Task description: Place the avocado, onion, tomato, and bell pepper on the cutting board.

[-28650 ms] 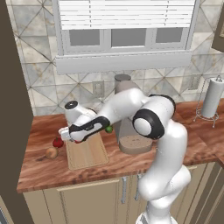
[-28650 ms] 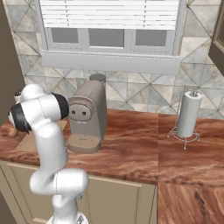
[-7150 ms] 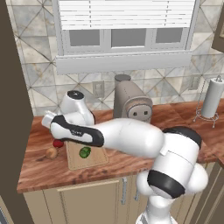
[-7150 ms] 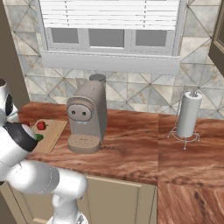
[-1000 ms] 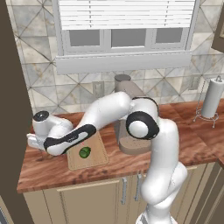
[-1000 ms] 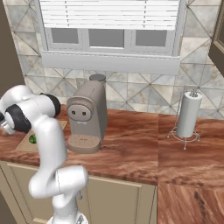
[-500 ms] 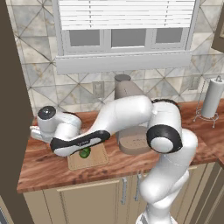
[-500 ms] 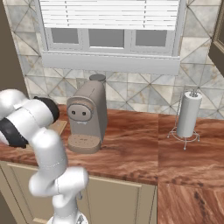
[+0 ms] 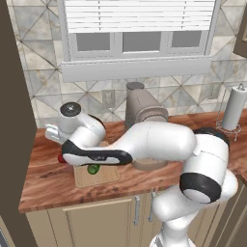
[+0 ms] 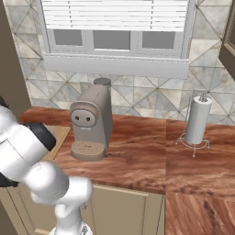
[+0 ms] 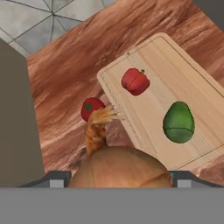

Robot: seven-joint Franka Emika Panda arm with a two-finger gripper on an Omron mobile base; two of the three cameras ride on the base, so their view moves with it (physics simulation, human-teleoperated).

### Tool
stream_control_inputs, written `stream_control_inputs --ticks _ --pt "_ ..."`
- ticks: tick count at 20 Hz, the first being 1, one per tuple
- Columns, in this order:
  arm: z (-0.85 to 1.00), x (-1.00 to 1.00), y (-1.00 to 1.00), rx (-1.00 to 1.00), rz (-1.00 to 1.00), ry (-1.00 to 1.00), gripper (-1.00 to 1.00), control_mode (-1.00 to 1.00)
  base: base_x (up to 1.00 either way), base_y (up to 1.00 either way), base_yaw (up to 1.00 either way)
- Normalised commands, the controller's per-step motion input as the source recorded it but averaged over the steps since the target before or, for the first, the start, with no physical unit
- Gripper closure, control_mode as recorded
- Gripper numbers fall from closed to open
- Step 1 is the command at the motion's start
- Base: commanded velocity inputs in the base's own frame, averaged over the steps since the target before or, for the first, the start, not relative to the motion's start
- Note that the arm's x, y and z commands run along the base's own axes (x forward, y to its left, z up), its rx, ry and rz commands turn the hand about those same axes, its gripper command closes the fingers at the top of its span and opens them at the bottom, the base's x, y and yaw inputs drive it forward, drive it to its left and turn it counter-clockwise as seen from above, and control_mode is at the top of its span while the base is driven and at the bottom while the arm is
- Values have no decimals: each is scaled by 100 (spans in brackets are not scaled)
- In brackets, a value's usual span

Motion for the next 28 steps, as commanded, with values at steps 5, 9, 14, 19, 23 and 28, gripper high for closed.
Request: stream_control_inputs --ticks 5,9,14,19,23,28 --pt "18 -4 -58 6 0 0 100 -100 0 0 0" --pt "4 -4 -60 3 0 0 100 -100 0 0 0" --pt "1 0 -55 3 0 0 100 -100 0 0 0" --pt "0 0 -39 3 0 0 100 -100 0 0 0" --pt "-1 11 -18 0 0 1 100 -100 0 0 0" --pt "-11 23 -3 0 0 4 100 -100 0 0 0"
